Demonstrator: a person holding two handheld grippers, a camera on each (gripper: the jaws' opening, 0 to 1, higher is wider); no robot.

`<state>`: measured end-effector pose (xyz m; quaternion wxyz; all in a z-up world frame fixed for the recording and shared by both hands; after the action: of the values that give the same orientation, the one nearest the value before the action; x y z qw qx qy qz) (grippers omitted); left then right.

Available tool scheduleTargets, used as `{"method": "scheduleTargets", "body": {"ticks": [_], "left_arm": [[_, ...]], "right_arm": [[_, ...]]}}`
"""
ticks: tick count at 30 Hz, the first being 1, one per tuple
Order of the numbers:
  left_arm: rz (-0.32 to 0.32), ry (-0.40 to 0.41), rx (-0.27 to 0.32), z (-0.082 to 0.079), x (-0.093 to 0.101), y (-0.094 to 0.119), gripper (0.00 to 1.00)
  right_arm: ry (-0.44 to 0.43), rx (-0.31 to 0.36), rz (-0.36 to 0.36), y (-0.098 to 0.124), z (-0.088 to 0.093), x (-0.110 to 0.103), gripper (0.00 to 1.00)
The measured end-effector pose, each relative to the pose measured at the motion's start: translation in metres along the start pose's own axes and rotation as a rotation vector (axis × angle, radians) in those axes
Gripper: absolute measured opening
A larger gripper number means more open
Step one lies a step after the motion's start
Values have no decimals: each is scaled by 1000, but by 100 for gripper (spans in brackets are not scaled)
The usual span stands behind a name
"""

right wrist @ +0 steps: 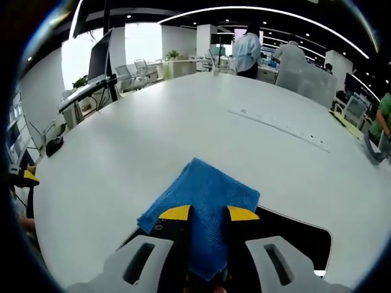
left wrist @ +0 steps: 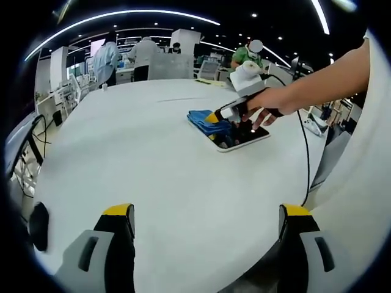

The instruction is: Wipe the mirror surface with the cleaning cloth until all visible marks leave the cleaned area.

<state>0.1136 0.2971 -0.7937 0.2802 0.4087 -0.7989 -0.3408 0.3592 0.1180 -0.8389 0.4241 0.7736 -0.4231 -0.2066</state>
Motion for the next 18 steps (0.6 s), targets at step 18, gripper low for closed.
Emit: {"method": "scheduleTargets", "body": {"ticks": [18], "left_arm": [[-3,-17,7,-13,-1,-5,99]], "right_arm": [[-5,1,3,2,4,13,19]]}}
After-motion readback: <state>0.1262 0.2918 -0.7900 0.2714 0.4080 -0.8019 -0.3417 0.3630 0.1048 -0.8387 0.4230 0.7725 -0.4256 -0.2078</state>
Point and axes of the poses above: the point that each gripper's makers call its tool centre point, and the gripper's own axes: y roughly backward along the fingers, x roughly to its right, z roughly out of its underside, the point moved 1 cm from there along y, roughly backward along the fingers, and after that the axes turned 14 degrees about -x, right-handed, at the moved point
